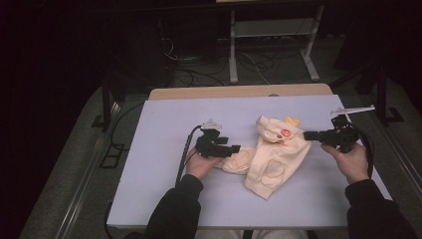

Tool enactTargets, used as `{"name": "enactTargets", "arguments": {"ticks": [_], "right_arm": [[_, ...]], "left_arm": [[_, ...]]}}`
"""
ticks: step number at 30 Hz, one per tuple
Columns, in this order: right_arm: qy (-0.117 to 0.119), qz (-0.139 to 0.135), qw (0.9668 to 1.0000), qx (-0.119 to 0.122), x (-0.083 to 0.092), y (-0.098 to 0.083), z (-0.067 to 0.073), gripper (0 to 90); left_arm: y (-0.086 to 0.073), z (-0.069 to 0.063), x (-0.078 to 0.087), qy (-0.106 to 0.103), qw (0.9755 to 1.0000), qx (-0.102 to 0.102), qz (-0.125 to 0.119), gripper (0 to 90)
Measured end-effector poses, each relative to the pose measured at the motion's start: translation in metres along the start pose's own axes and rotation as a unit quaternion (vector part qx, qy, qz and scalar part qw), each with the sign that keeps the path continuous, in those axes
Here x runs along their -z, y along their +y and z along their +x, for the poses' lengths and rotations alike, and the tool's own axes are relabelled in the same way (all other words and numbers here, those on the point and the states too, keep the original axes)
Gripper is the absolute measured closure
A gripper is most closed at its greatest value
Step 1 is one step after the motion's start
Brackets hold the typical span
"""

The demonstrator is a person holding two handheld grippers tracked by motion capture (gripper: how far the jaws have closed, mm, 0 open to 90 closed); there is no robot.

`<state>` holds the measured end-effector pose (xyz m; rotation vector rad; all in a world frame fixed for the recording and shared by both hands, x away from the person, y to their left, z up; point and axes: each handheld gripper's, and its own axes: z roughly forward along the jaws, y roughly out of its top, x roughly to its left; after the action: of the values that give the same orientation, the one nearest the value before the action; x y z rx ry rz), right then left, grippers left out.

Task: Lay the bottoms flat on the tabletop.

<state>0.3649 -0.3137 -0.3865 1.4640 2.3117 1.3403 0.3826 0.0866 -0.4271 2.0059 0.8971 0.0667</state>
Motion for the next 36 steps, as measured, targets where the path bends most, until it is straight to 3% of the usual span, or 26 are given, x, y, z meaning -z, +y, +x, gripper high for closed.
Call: {"name": "enactTargets", "arguments": {"ticks": [6,10,14,17,20,22,26,30,36], "right_arm": [[0.006,-0.004,1.0,-0.005,0.0,-0.002,-0.002,86.6],[0.009,-0.002,0.9999,-0.008,-0.002,-0.005,-0.002,86.6],[0.01,-0.004,0.9999,-0.011,-0.001,-0.007,-0.003,86.5],[0.013,-0.003,0.9998,-0.013,-0.002,-0.008,-0.004,86.4],[0.017,-0.001,0.9997,-0.018,-0.003,-0.01,-0.004,86.4],[0.017,-0.002,0.9997,-0.019,-0.003,-0.01,-0.005,86.4],[0.018,-0.006,0.9996,-0.02,-0.002,-0.01,-0.003,86.4],[0.019,-0.009,0.9996,-0.02,-0.003,-0.011,-0.002,86.4],[0.019,-0.011,0.9995,-0.022,-0.002,-0.014,-0.003,86.3]], "left_arm": [[-0.002,0.0,-0.006,-0.002,0.9997,-0.004,0.022,32.1],[-0.005,-0.001,-0.009,0.019,0.999,-0.018,0.035,32.5],[-0.006,0.002,-0.012,0.025,0.9987,-0.015,0.041,33.2],[-0.008,0.005,-0.015,0.018,0.9986,-0.008,0.048,34.8],[-0.011,0.007,-0.019,-0.015,0.998,-0.003,0.061,39.6],[-0.014,0.004,-0.02,-0.006,0.9983,-0.015,0.057,43.7],[-0.017,0.005,-0.019,-0.007,0.9986,-0.008,0.052,60.8],[-0.016,0.004,-0.019,-0.012,0.9985,-0.013,0.051,70.8],[-0.014,0.001,-0.015,-0.005,0.9989,-0.017,0.044,75.9]]}}
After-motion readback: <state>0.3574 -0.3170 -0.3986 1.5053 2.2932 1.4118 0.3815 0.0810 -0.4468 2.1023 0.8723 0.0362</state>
